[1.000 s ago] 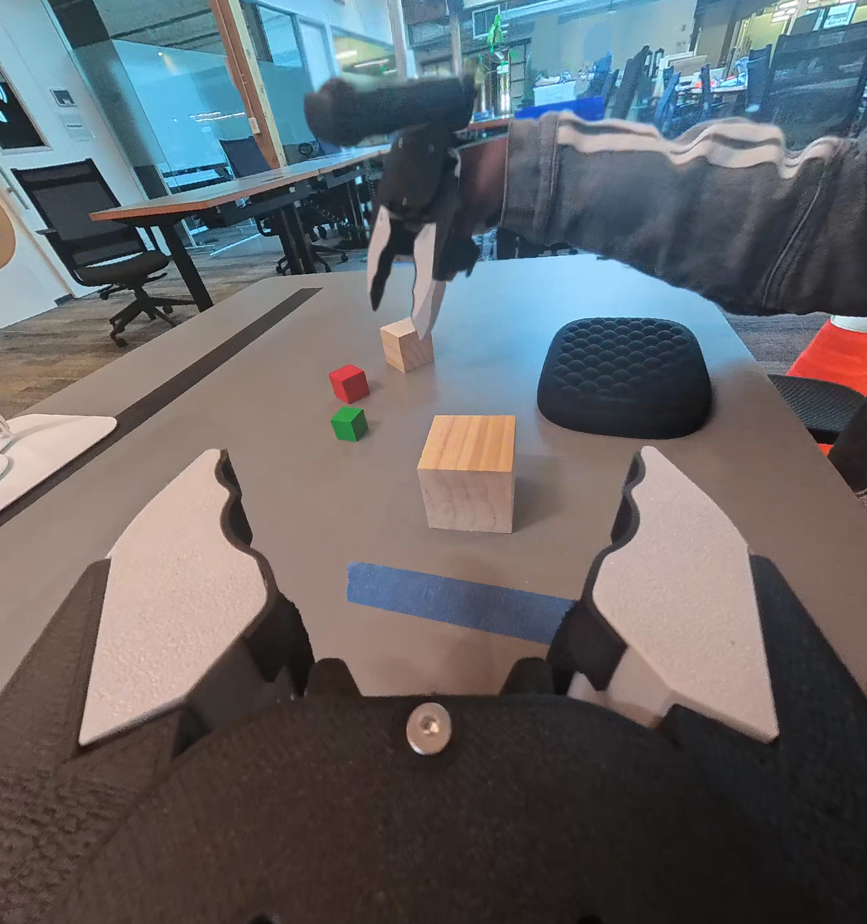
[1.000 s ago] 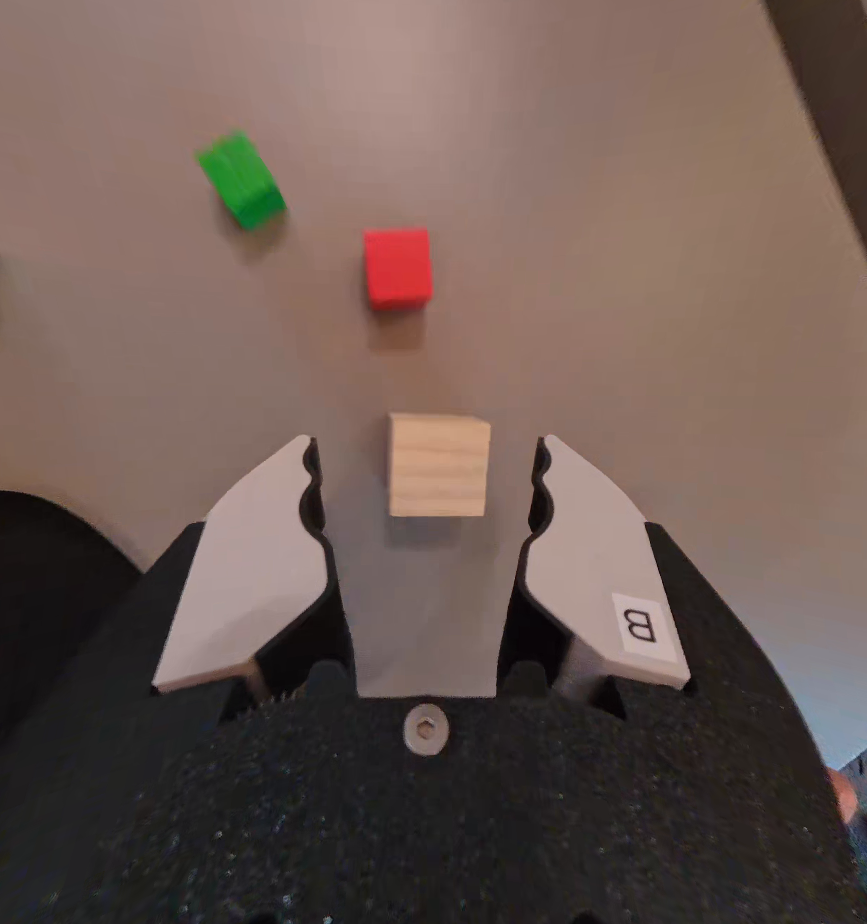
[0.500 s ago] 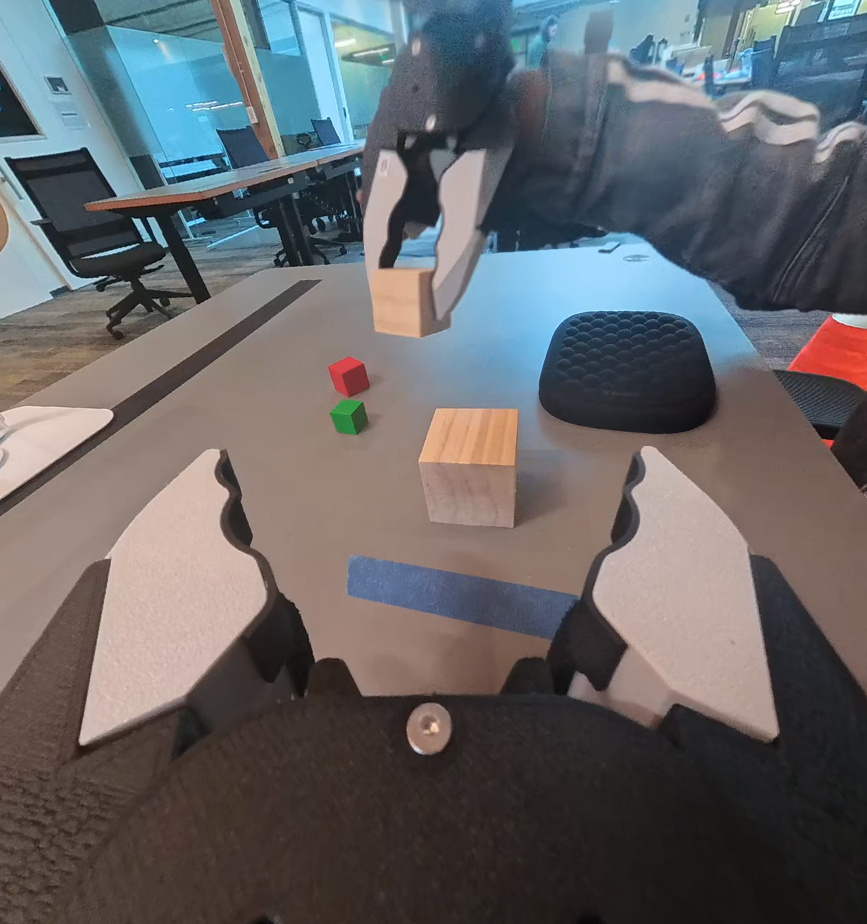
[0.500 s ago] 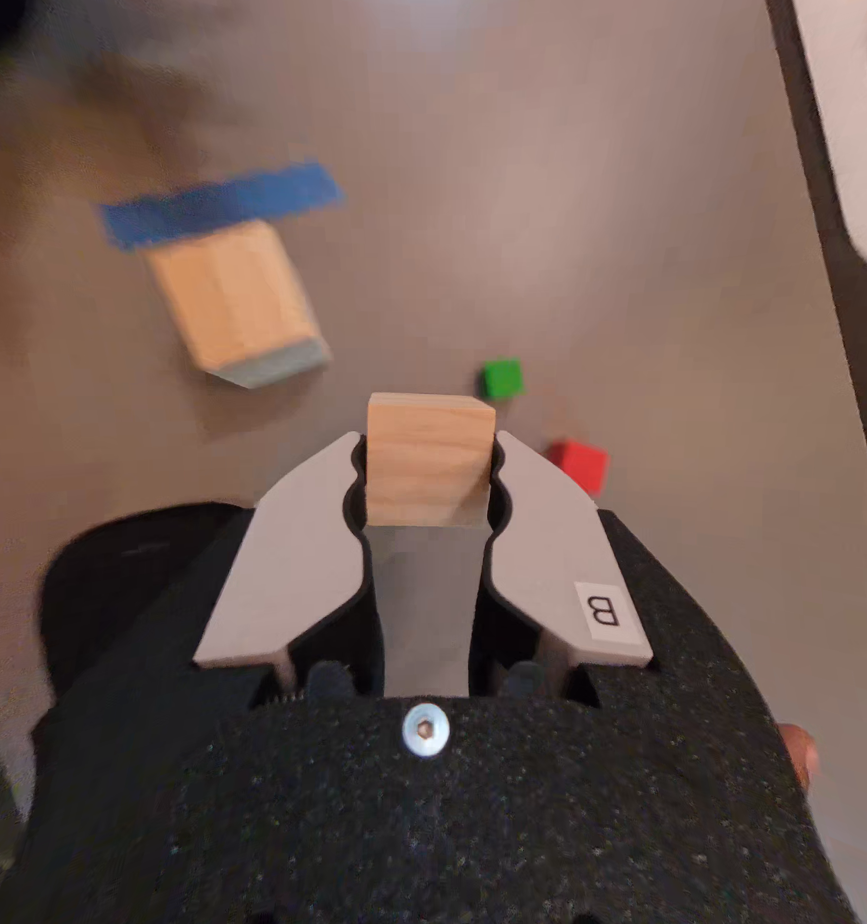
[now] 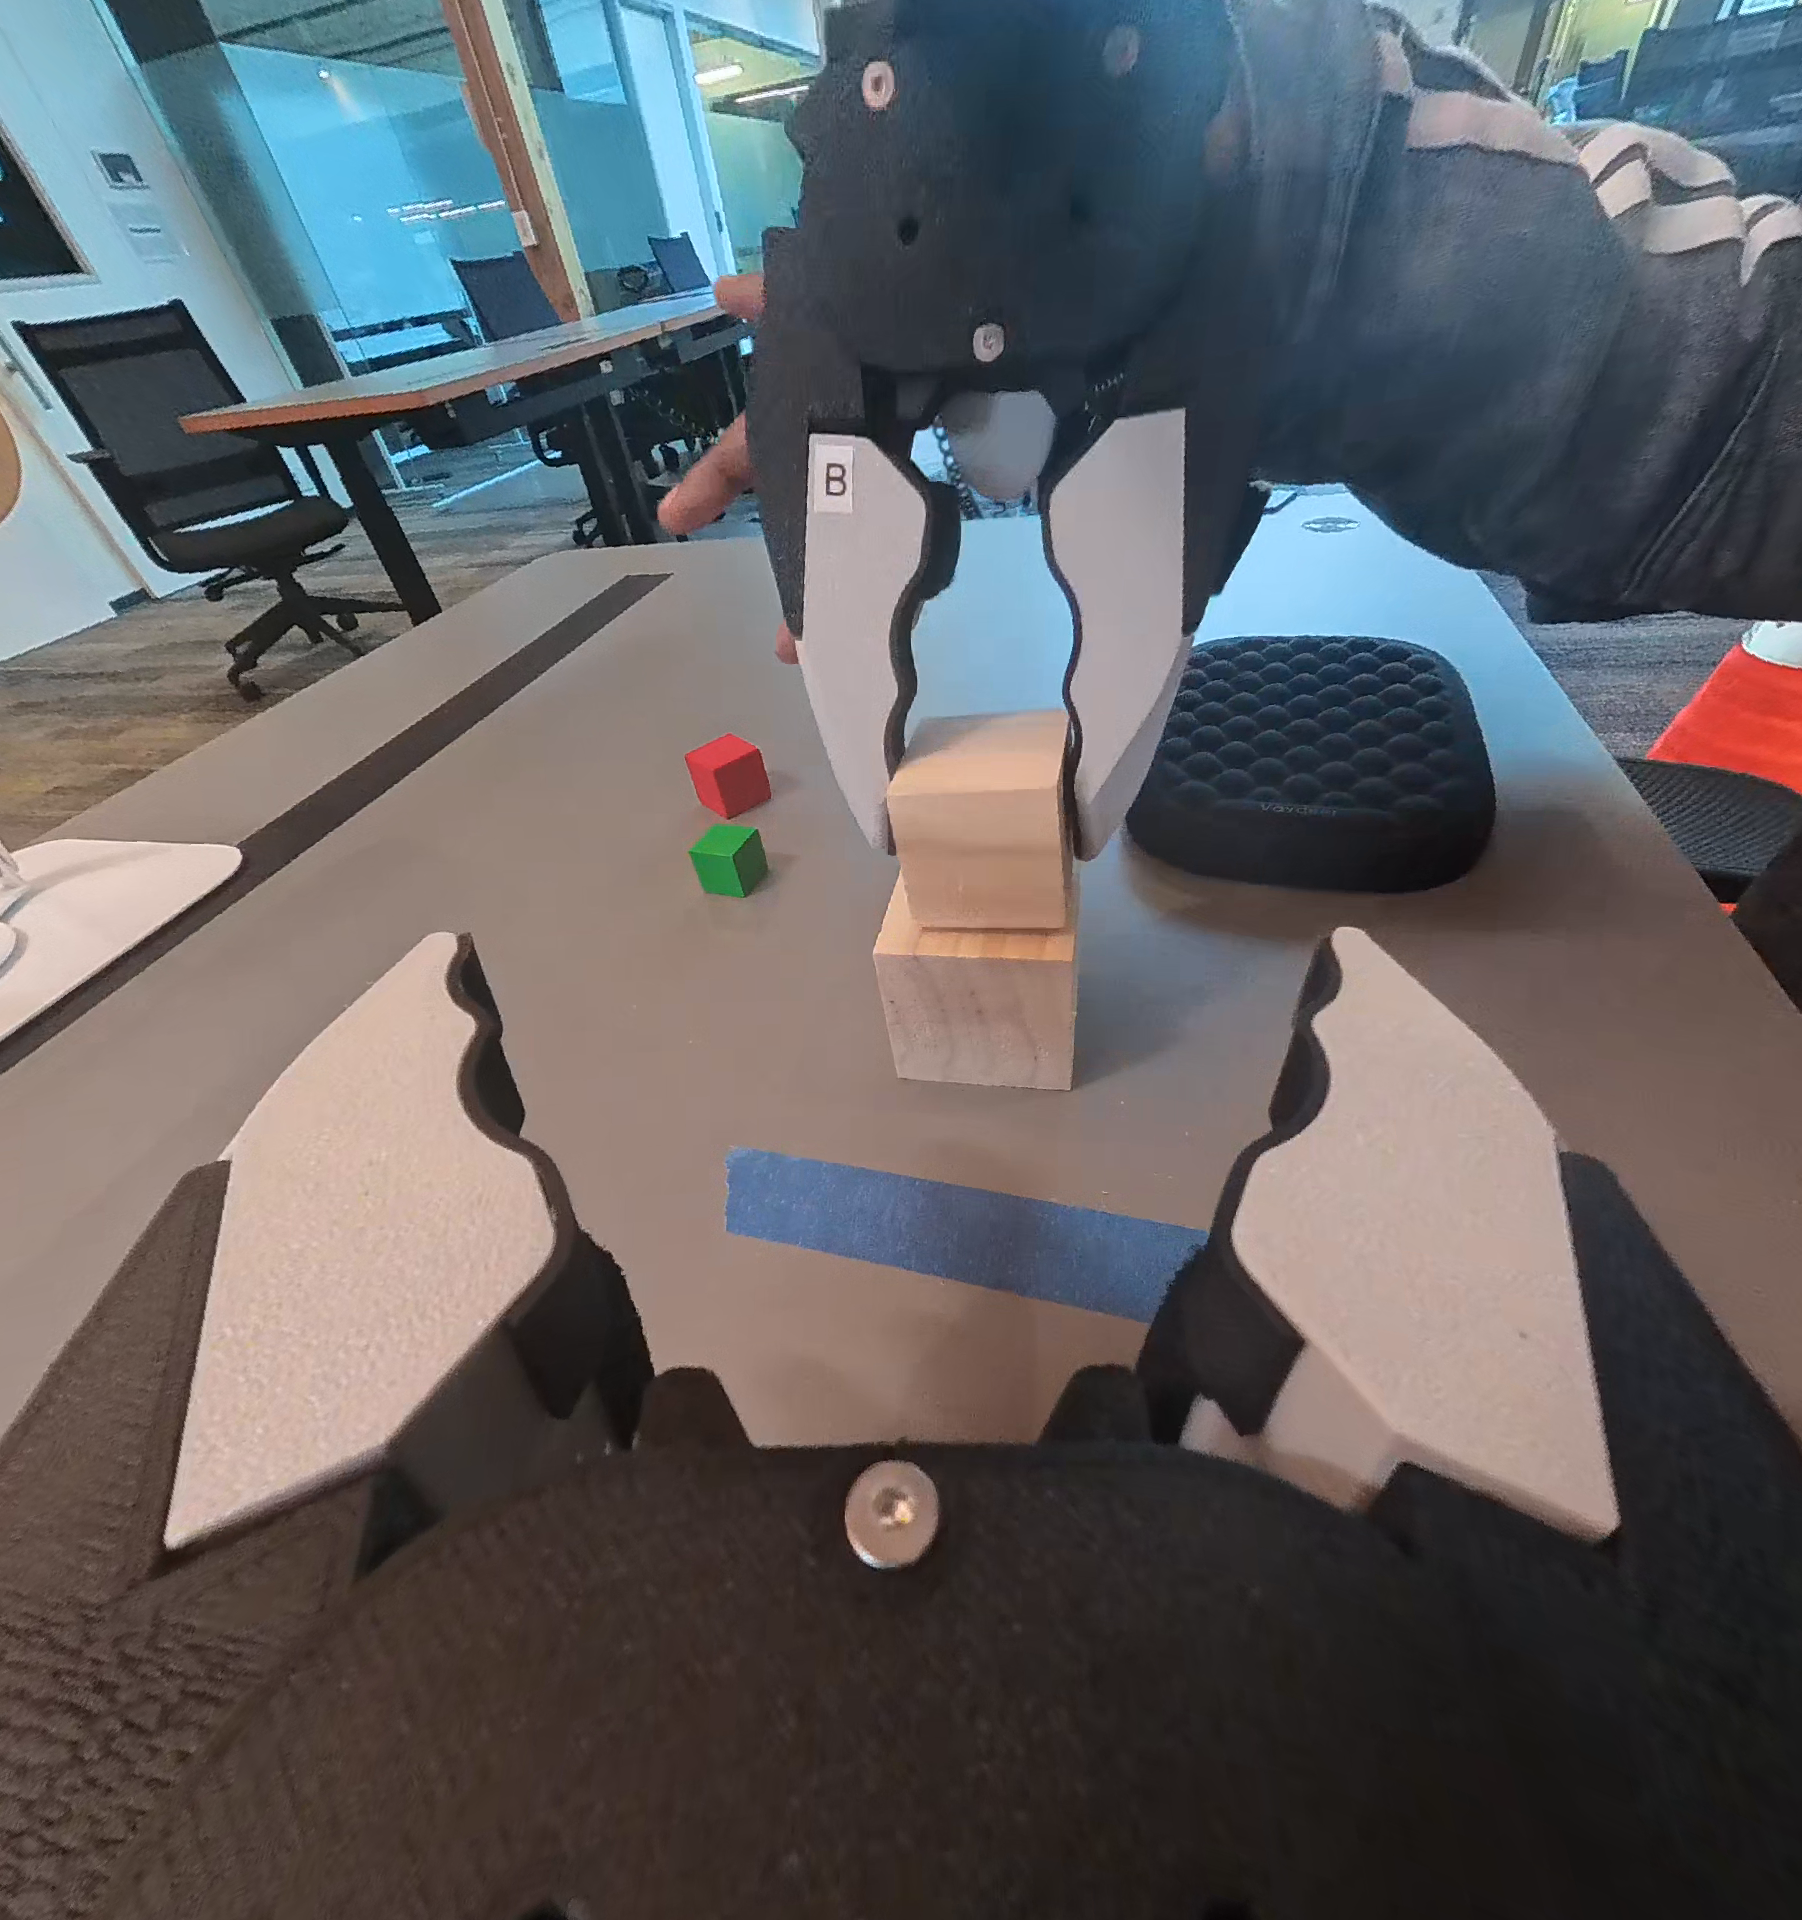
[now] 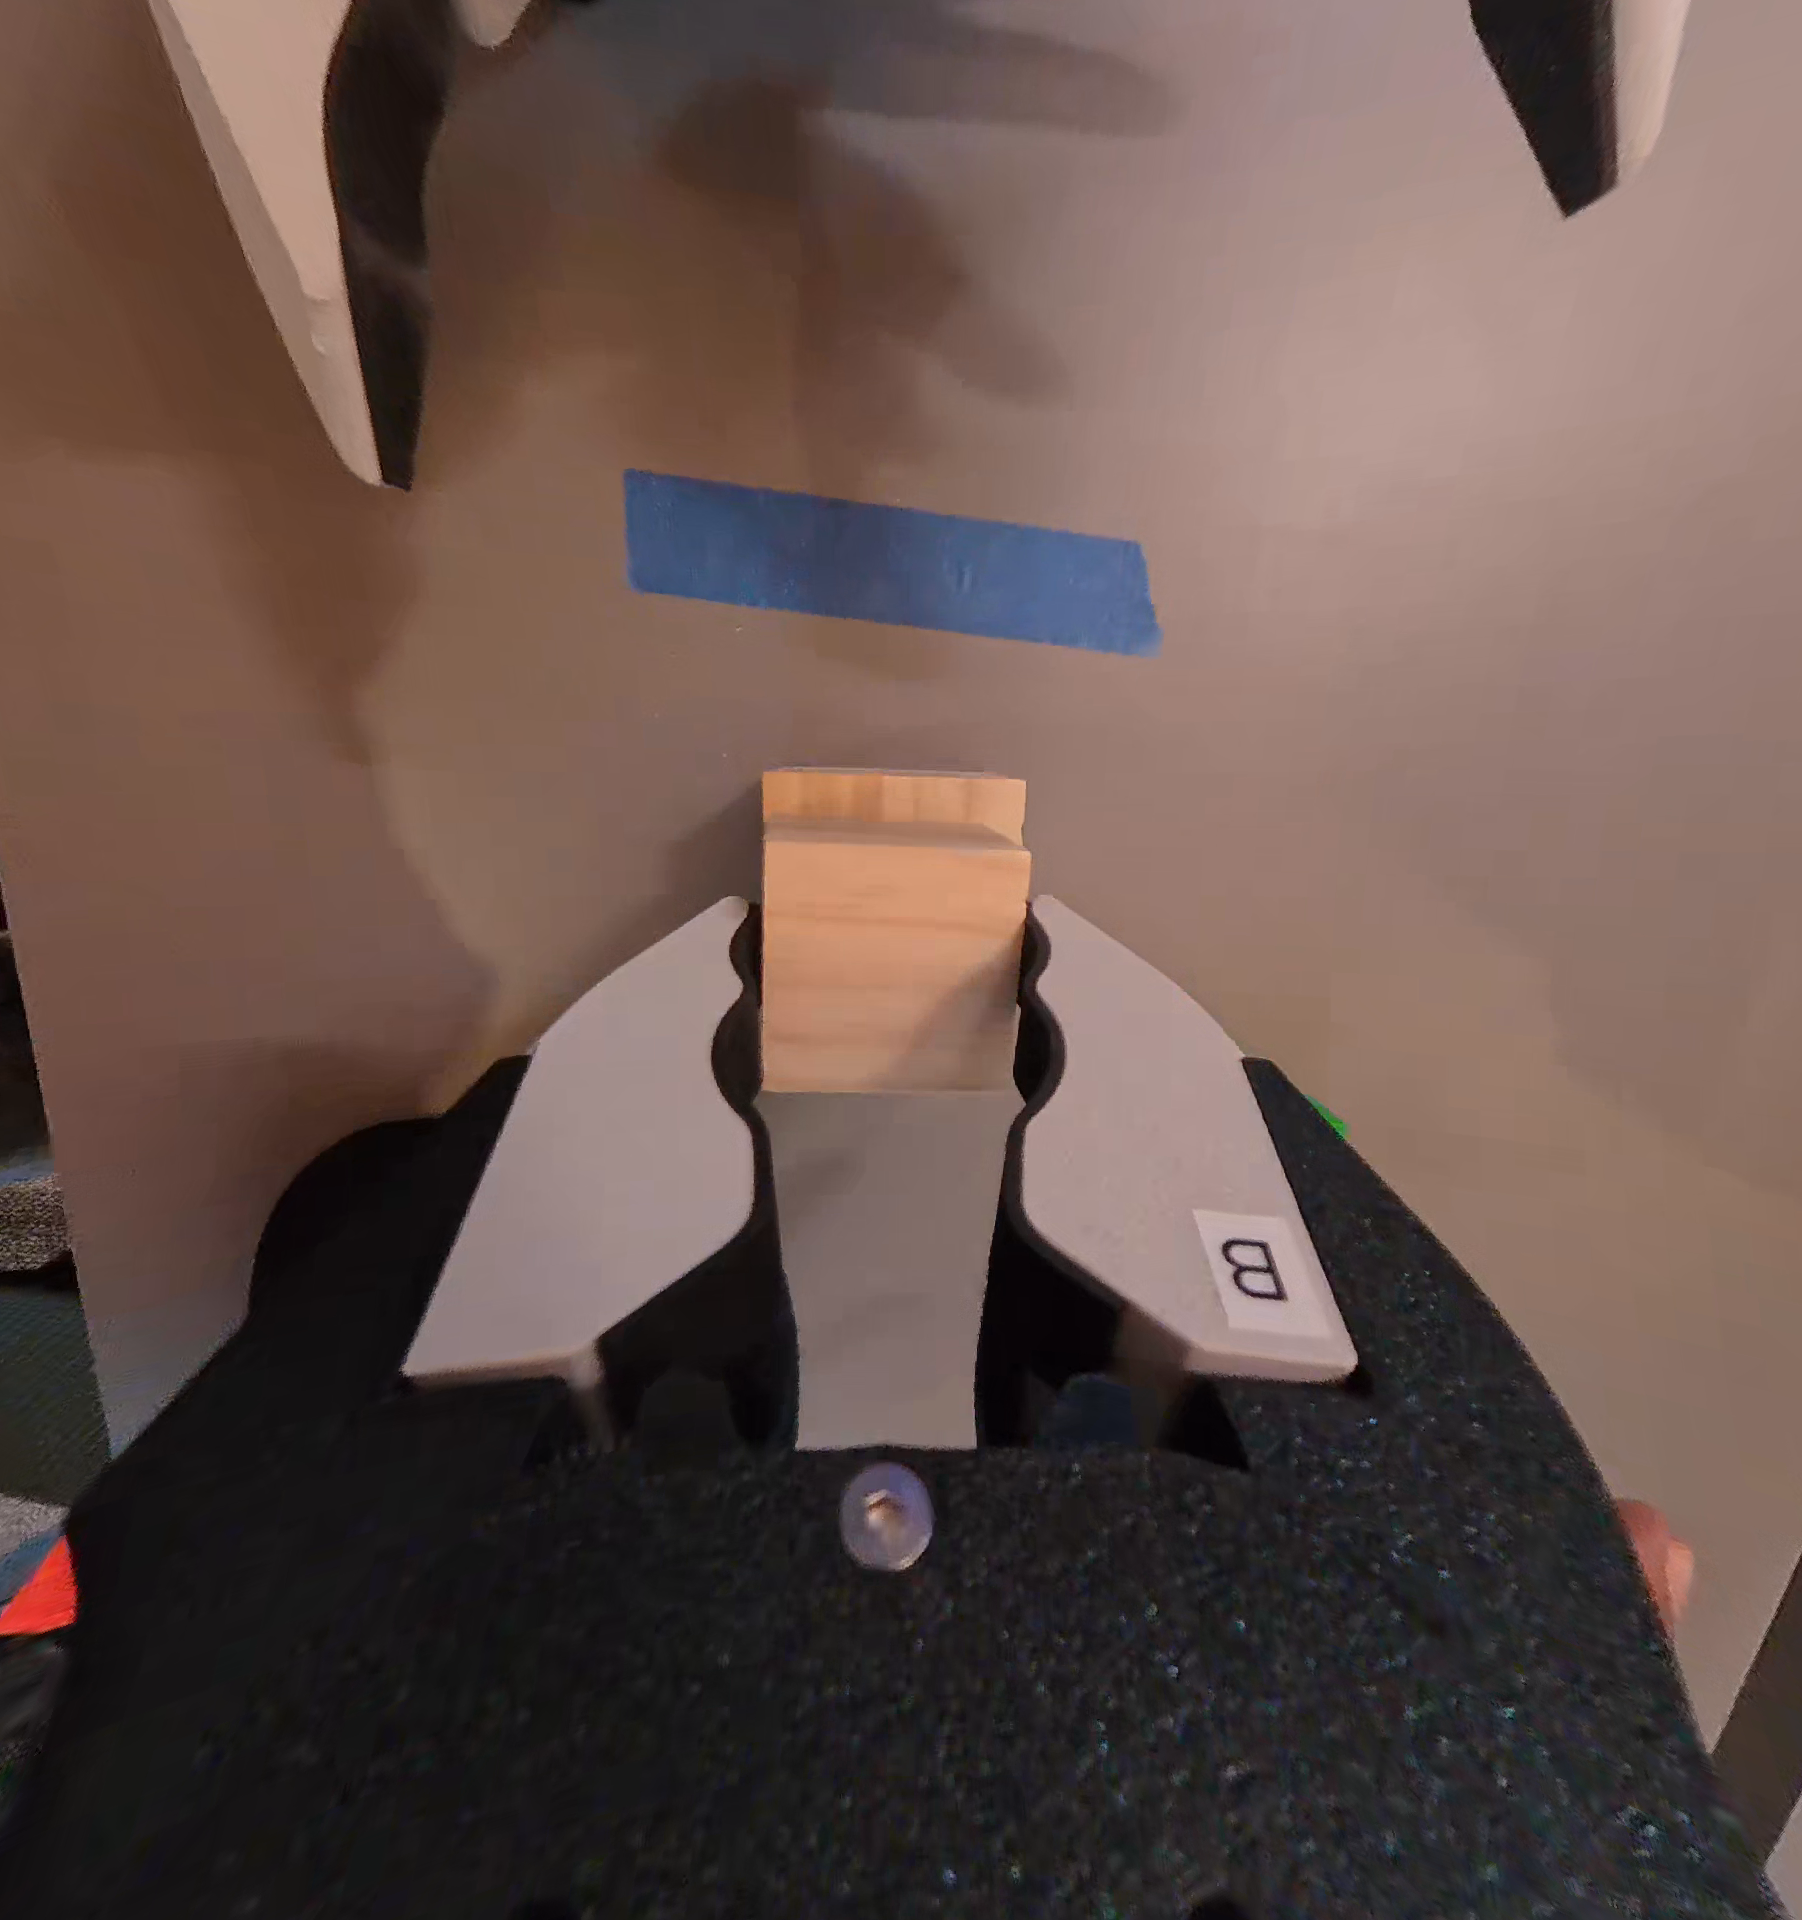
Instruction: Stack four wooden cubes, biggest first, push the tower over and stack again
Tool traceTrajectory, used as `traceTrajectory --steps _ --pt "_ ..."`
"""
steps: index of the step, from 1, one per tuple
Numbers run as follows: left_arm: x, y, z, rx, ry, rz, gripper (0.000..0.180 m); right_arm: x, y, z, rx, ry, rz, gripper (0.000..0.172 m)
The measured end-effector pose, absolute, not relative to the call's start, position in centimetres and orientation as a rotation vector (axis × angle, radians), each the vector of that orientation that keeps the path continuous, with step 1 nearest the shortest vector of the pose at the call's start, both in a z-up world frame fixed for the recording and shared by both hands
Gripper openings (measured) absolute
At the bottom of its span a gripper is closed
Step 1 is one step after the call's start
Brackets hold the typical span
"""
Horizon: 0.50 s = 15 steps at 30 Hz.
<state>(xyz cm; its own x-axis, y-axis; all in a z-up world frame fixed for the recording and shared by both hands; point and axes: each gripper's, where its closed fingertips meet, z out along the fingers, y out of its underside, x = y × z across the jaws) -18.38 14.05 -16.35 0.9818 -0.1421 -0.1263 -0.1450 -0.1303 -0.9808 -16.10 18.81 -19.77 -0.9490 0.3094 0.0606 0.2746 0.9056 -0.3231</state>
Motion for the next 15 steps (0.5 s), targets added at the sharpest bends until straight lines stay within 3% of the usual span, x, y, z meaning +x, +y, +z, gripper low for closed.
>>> traceTrajectory --steps 12,15 --pt "-18.38 14.03 -16.45 -1.71 0.218 0.002 0.141 -16.41 18.69 -20.01 -0.434 -2.96 0.504 0.046" --pt "-18.38 14.02 -16.47 -1.711 0.219 0.002 0.141 -16.27 18.56 -19.78 -0.412 -2.956 0.534 0.068"
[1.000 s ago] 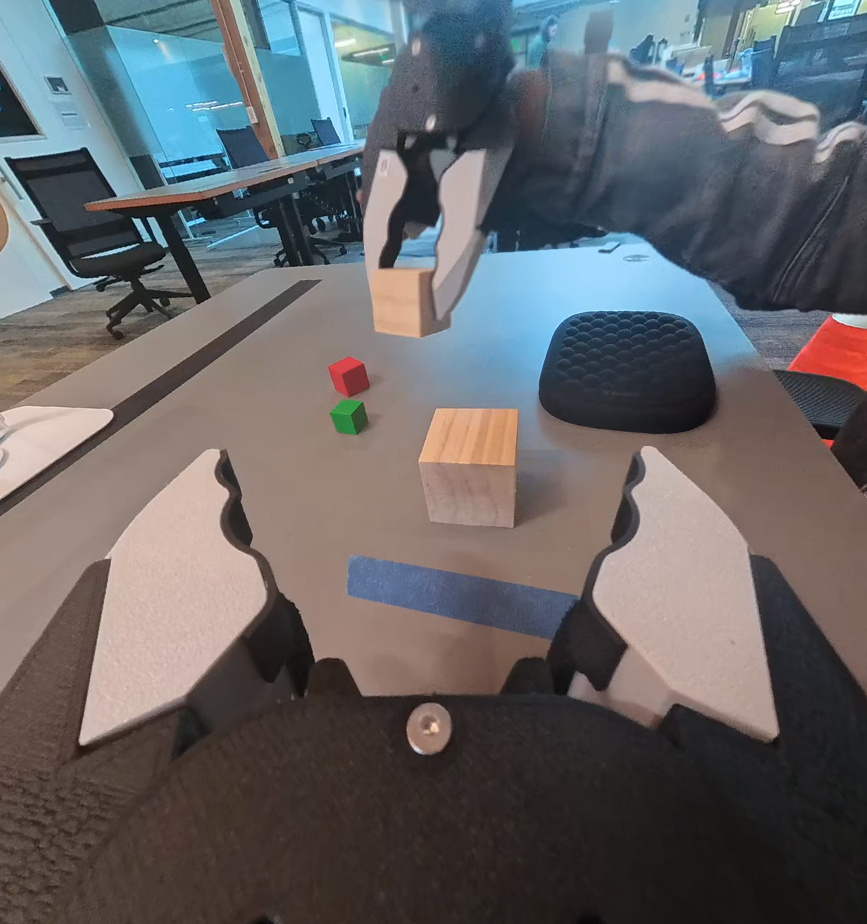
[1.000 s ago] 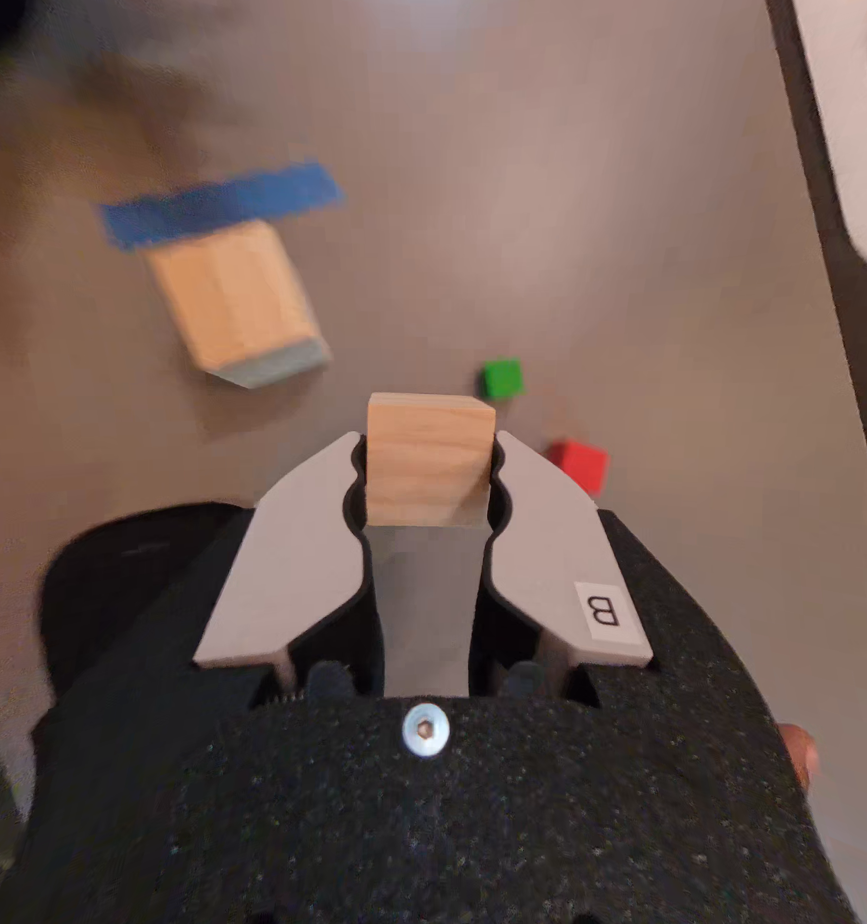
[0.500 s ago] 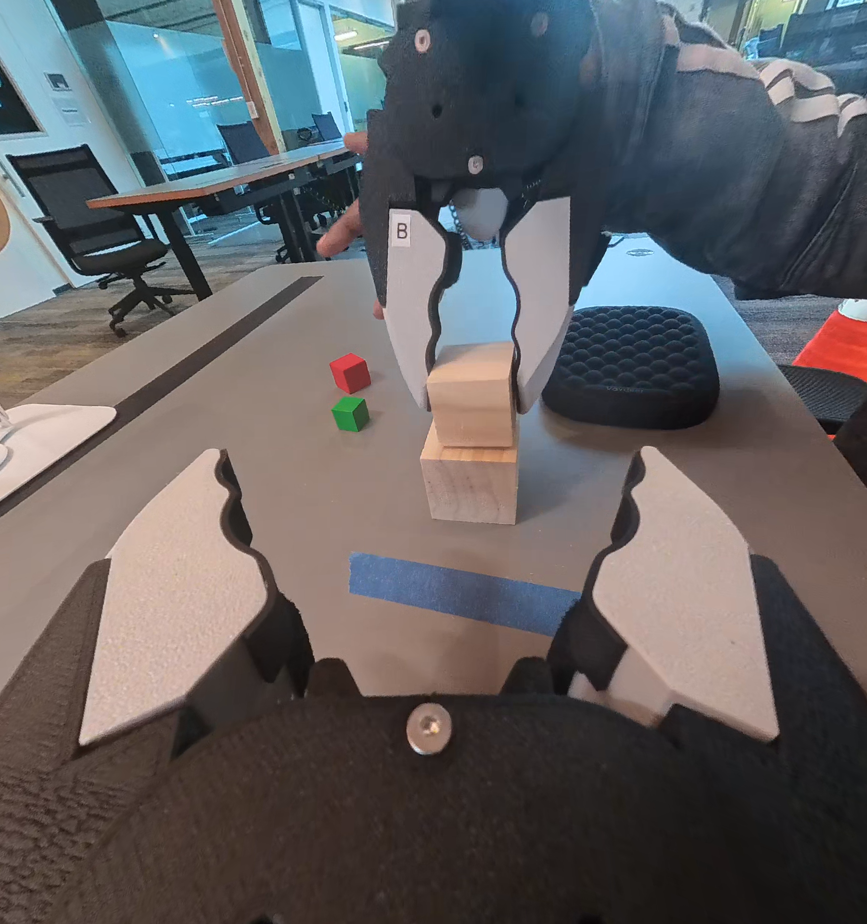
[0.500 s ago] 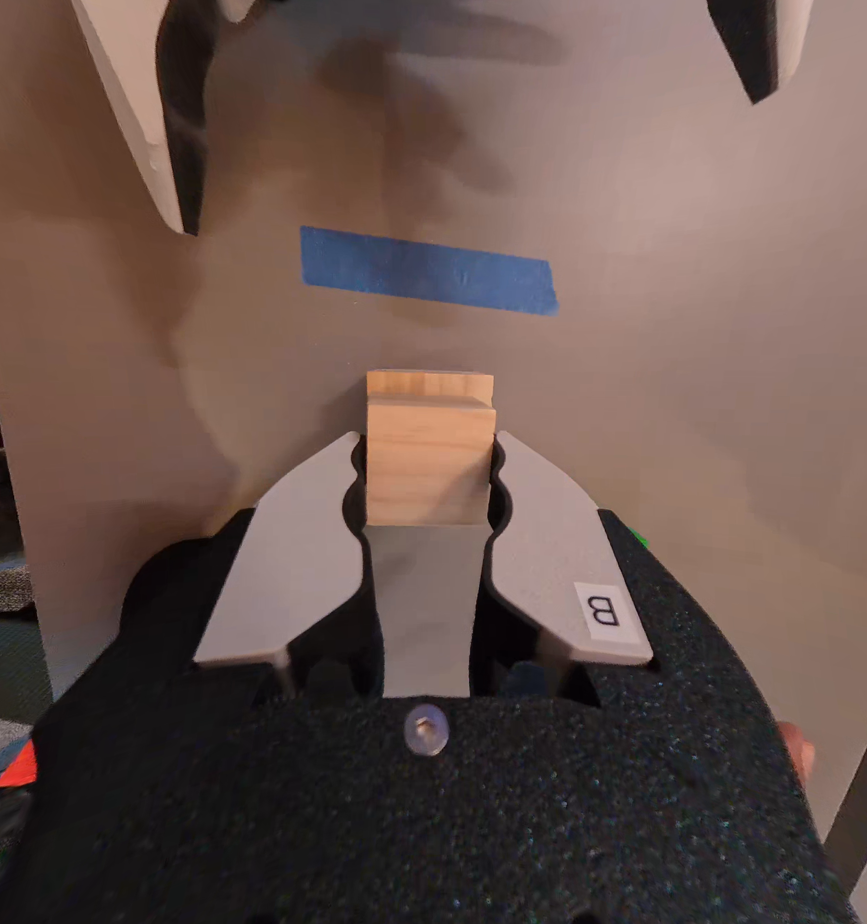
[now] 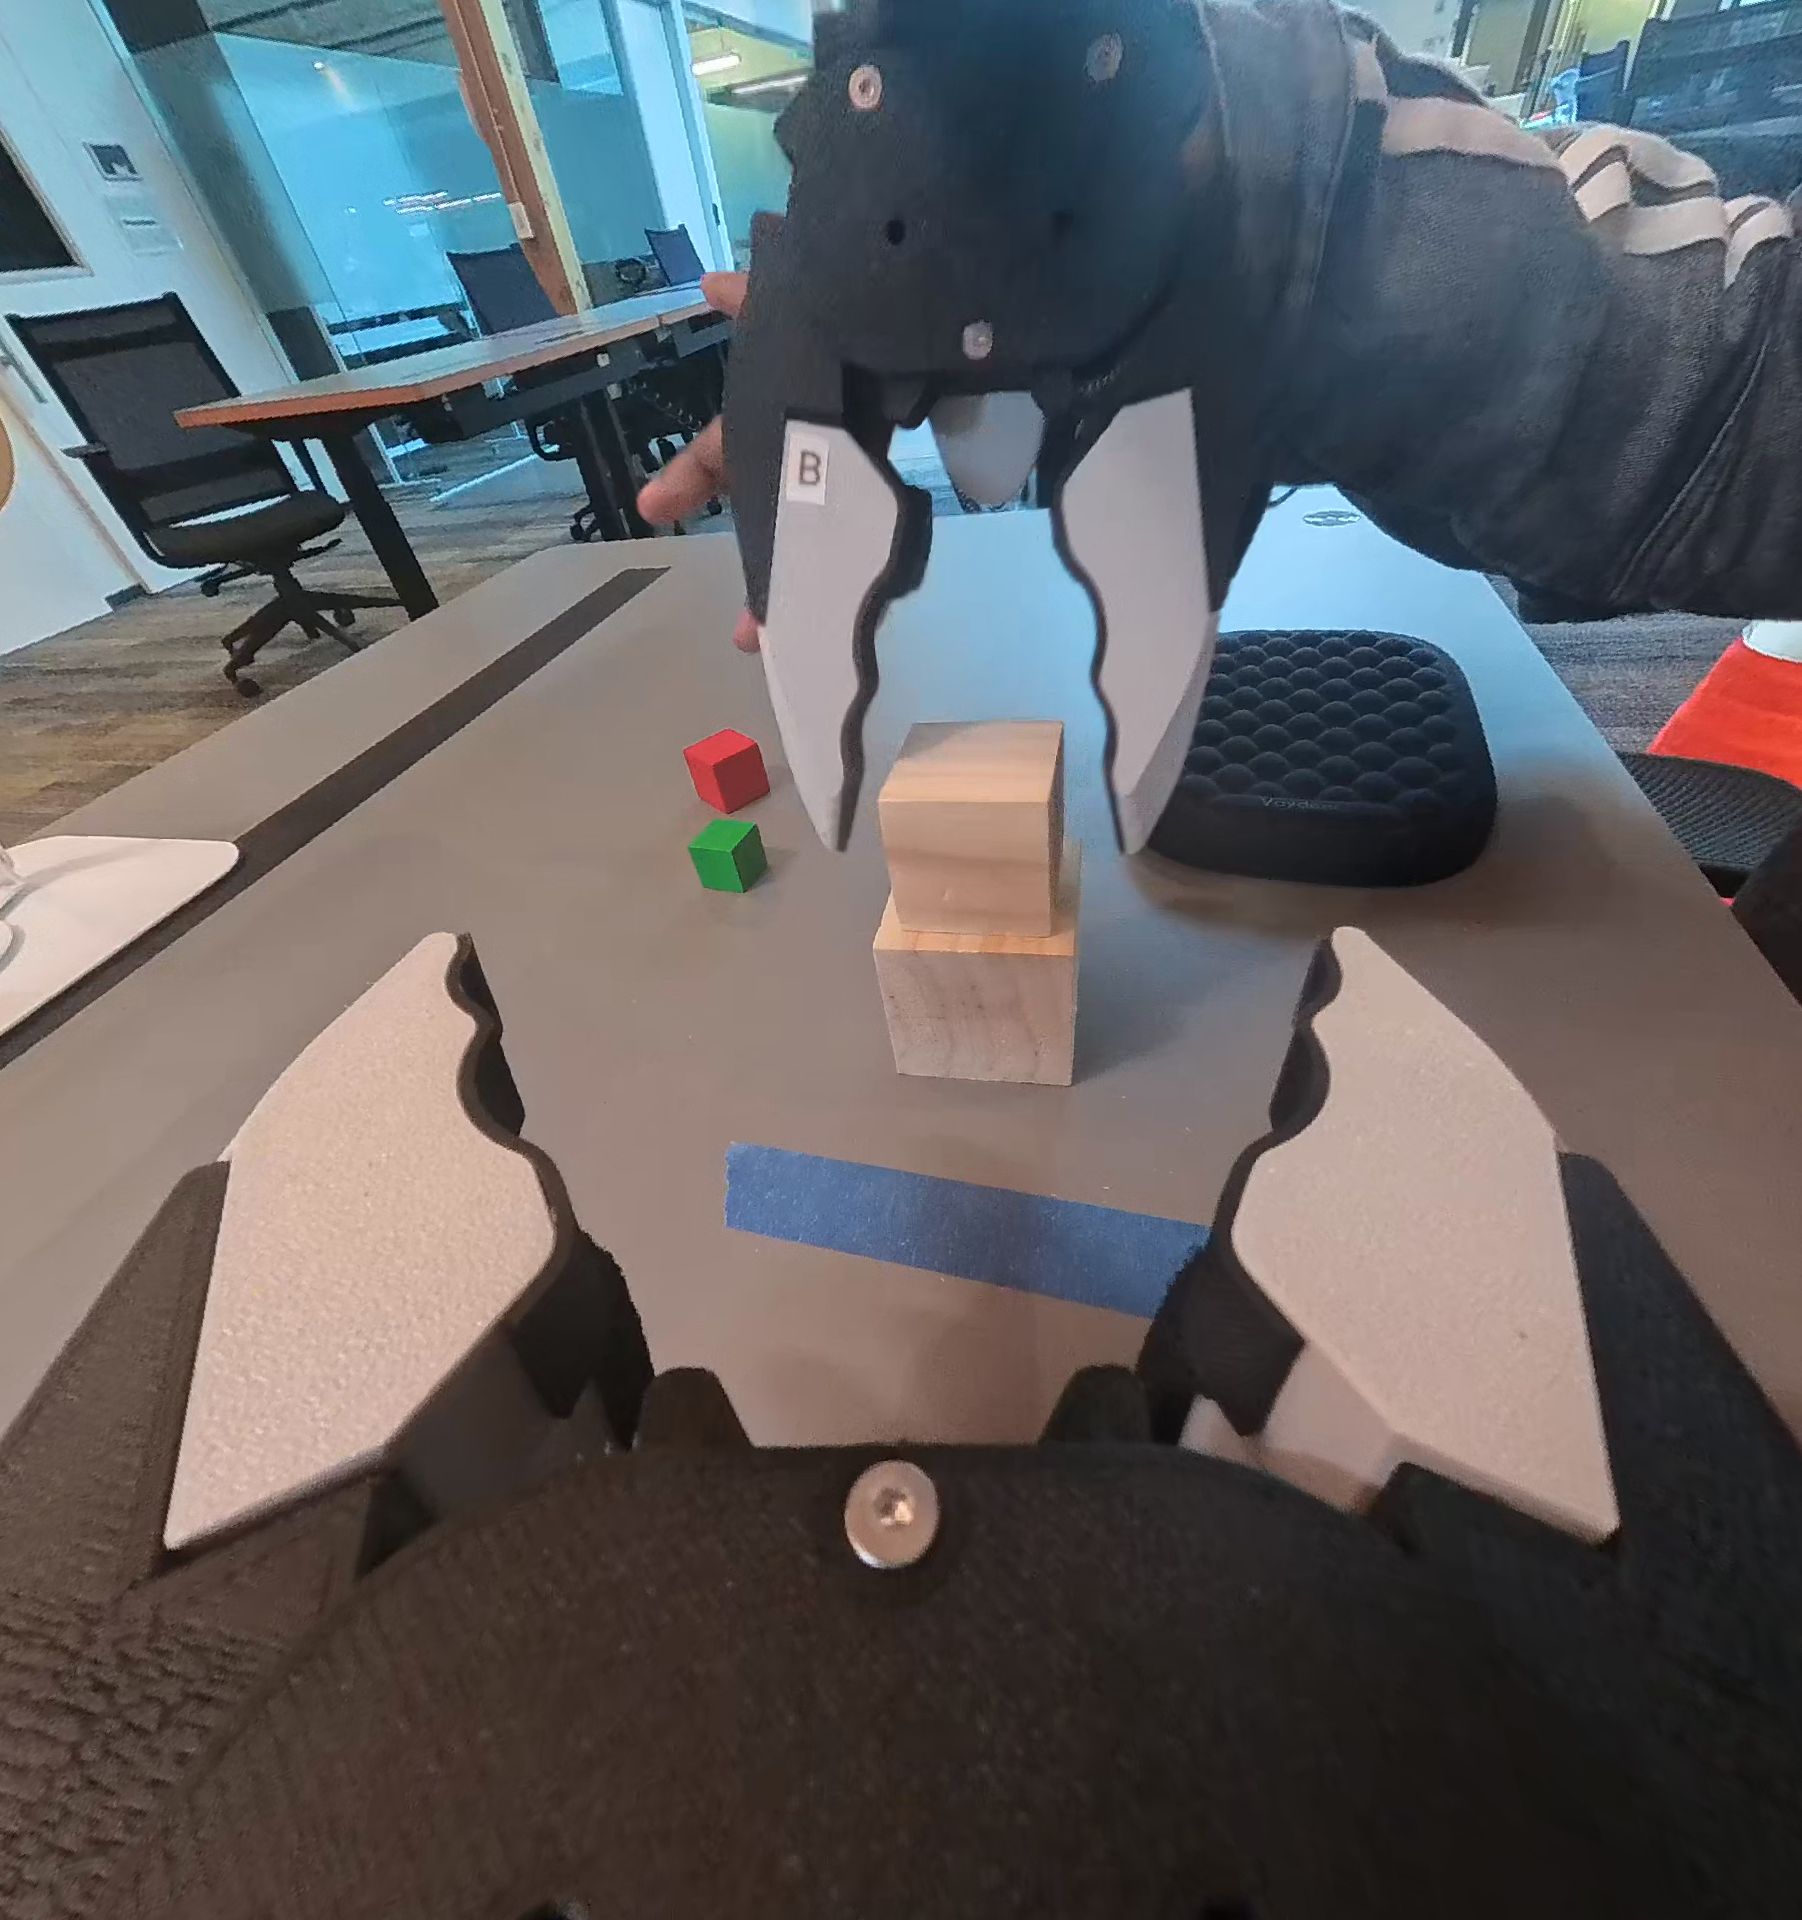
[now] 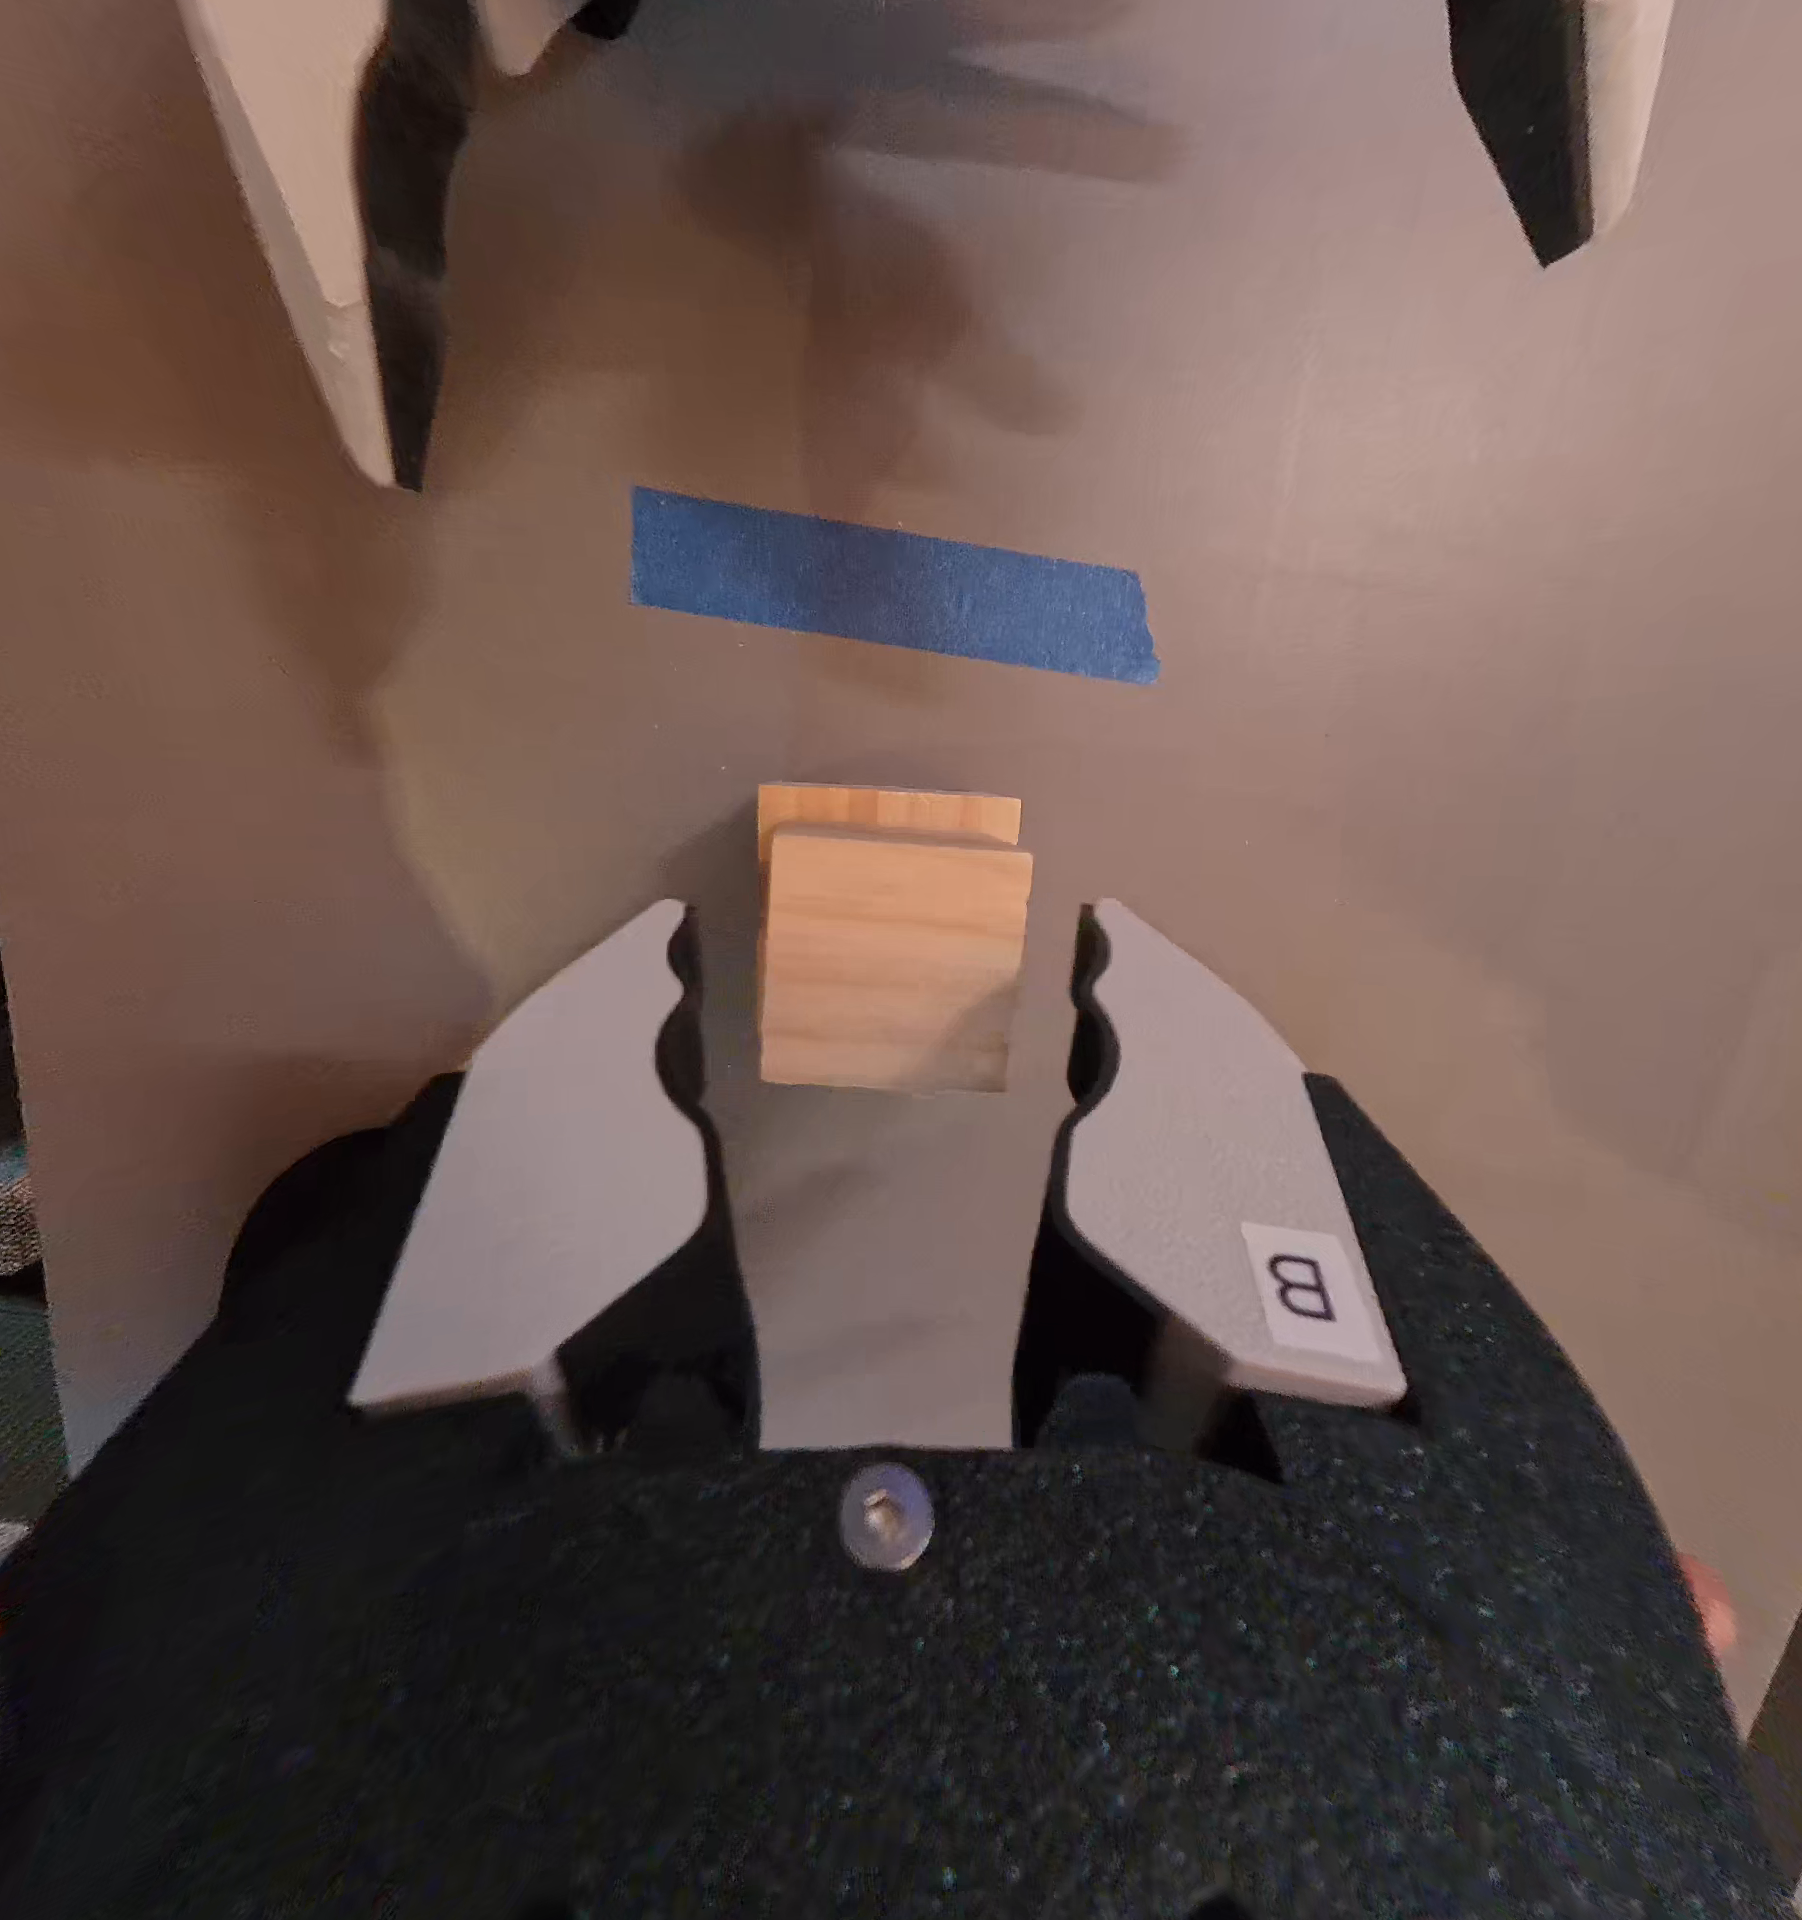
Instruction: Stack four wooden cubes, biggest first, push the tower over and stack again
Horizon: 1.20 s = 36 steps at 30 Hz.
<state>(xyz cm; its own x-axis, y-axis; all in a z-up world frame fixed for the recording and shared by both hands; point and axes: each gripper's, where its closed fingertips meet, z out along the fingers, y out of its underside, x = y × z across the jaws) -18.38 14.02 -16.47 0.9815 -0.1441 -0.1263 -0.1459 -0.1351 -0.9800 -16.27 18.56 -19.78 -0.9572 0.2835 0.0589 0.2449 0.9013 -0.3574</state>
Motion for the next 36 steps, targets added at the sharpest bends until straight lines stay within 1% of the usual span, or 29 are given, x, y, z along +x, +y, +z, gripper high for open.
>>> traceTrajectory --steps 3,6,8,10,13,17,25,26,28,30,32,36 --pt "-18.4 14.0 -16.5 -1.71 0.217 0.0 0.141 -16.3 19.1 -18.3 -0.398 -2.904 0.622 0.082" --pt "-18.3 14.0 -16.4 -1.709 0.219 0.0 0.141 -18.0 21.9 -16.3 -0.507 -2.769 0.676 0.082" --pt "-18.3 14.0 -16.5 -1.71 0.221 0.0 0.141 -19.5 25.0 -15.8 -0.624 -2.685 0.676 0.078" --pt "-18.3 14.1 -16.5 -1.71 0.222 0.0 0.141 -21.3 28.7 -16.3 -0.786 -2.598 0.638 0.07" --pt "-18.4 14.1 -16.5 -1.712 0.217 -0.001 0.141 -23.1 32.8 -18.6 -1.006 -2.511 0.641 0.059" --pt "-18.5 14.1 -16.7 -1.715 0.211 -0.004 0.14 -24.0 35.9 -22.2 -1.141 -2.472 0.559 0.053" --pt "-18.5 14.1 -16.7 -1.716 0.208 -0.008 0.14 -24.5 36.3 -25.0 -1.202 -2.513 0.555 0.044" --pt "-18.5 14.1 -16.7 -1.716 0.208 -0.008 0.14 -24.4 36.3 -25.3 -1.198 -2.52 0.538 0.041" --pt "-18.5 14.1 -16.7 -1.717 0.208 -0.008 0.141 -24.5 36.2 -25.6 -1.17 -2.527 0.525 0.028" --pt "-18.5 14.1 -16.8 -1.717 0.209 -0.008 0.141 -24.3 35.6 -25.4 -1.135 -2.542 0.547 0.028" --pt "-18.5 14.1 -16.7 -1.716 0.209 -0.01 0.141 -24.3 34.6 -24.0 -1.082 -2.529 0.589 0.028" --pt "-18.4 14.1 -16.7 -1.716 0.213 -0.013 0.141 -22.7 28.7 -18.0 -0.87 -2.537 0.837 0.028"
